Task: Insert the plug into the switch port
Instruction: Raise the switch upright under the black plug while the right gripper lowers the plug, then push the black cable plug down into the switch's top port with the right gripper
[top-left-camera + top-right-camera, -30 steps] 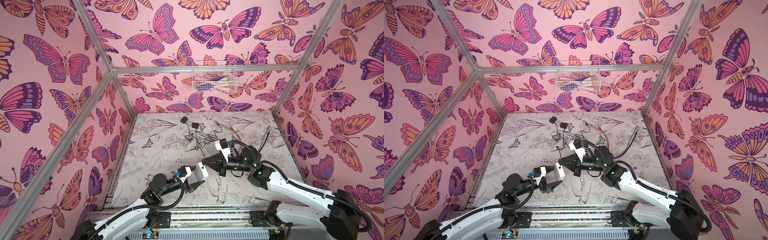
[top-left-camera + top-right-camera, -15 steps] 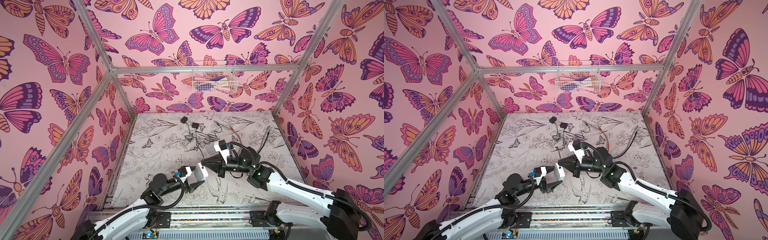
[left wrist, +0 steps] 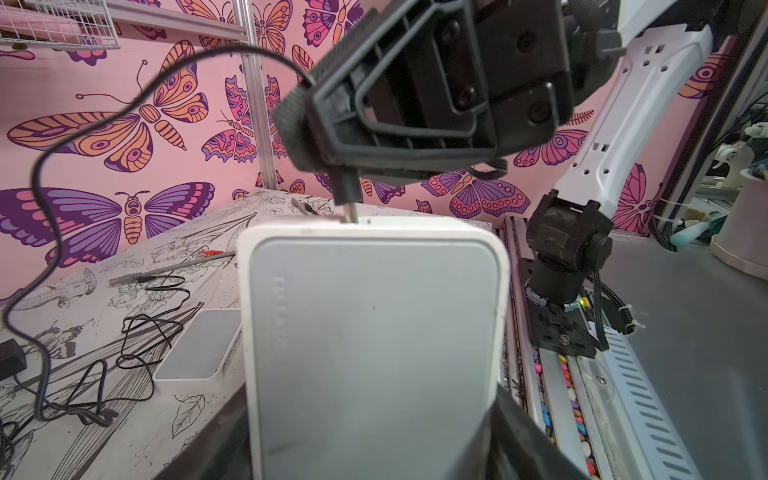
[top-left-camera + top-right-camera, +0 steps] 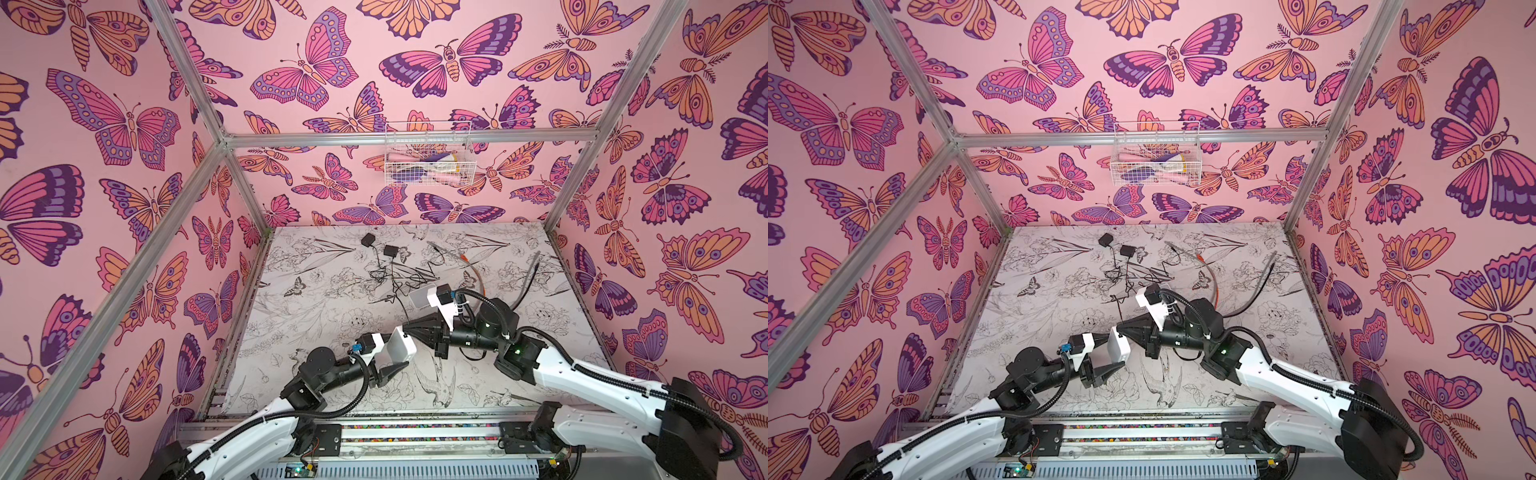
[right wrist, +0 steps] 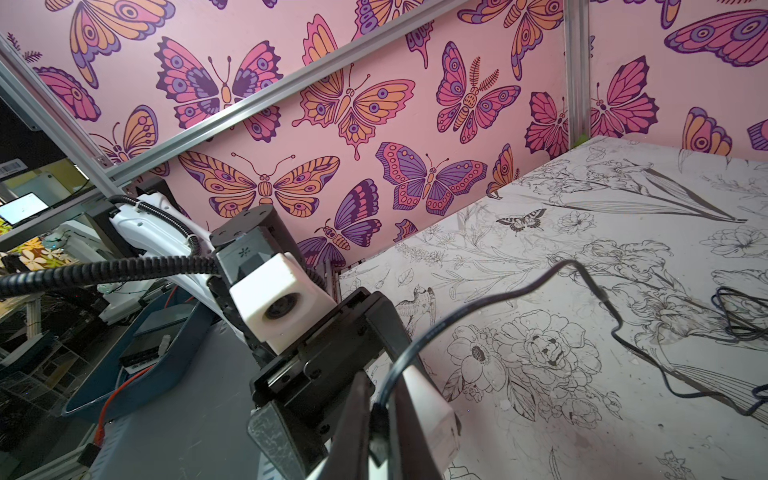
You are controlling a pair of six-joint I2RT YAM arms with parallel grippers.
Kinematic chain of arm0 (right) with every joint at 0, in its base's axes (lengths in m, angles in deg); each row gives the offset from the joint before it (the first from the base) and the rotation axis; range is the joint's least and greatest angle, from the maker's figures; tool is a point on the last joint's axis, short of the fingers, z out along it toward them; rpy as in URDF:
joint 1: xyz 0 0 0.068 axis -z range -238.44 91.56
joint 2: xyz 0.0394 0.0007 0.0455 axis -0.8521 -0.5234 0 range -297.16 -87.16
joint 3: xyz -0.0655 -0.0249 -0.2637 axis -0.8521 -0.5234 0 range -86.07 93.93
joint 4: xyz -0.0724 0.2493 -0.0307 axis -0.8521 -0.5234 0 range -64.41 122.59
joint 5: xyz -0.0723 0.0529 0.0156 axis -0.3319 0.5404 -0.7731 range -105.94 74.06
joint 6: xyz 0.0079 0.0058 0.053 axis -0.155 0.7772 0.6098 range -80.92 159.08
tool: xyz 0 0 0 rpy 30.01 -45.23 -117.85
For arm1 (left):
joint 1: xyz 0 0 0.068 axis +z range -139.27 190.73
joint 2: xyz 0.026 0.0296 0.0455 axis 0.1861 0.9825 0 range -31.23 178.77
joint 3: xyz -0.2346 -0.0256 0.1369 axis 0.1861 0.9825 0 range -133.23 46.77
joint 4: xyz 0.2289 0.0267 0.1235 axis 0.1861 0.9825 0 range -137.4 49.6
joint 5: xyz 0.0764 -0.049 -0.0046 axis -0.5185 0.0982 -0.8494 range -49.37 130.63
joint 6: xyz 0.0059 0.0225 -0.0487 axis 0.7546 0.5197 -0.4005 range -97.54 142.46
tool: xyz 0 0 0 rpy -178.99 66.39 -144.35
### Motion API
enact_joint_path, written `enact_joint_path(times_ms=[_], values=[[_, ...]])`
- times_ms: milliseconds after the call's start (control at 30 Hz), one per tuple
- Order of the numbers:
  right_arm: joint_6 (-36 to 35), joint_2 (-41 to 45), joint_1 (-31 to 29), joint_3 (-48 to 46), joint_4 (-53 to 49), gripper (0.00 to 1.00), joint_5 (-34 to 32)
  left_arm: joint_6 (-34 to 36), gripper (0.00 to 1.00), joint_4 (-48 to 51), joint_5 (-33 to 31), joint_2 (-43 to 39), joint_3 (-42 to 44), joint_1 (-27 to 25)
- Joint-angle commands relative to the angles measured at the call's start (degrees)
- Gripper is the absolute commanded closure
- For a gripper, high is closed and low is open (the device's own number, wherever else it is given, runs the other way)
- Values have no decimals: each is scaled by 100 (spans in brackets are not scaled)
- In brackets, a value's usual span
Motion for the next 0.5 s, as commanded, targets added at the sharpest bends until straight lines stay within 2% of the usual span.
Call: enact_joint_path(times_ms=[0, 467], values=[[-256, 77, -157, -91, -296, 100, -287, -162, 100, -330, -145, -113, -113, -36], [-511, -18, -423, -132, -474, 100, -870, -395, 100, -343, -442, -226, -132, -43]])
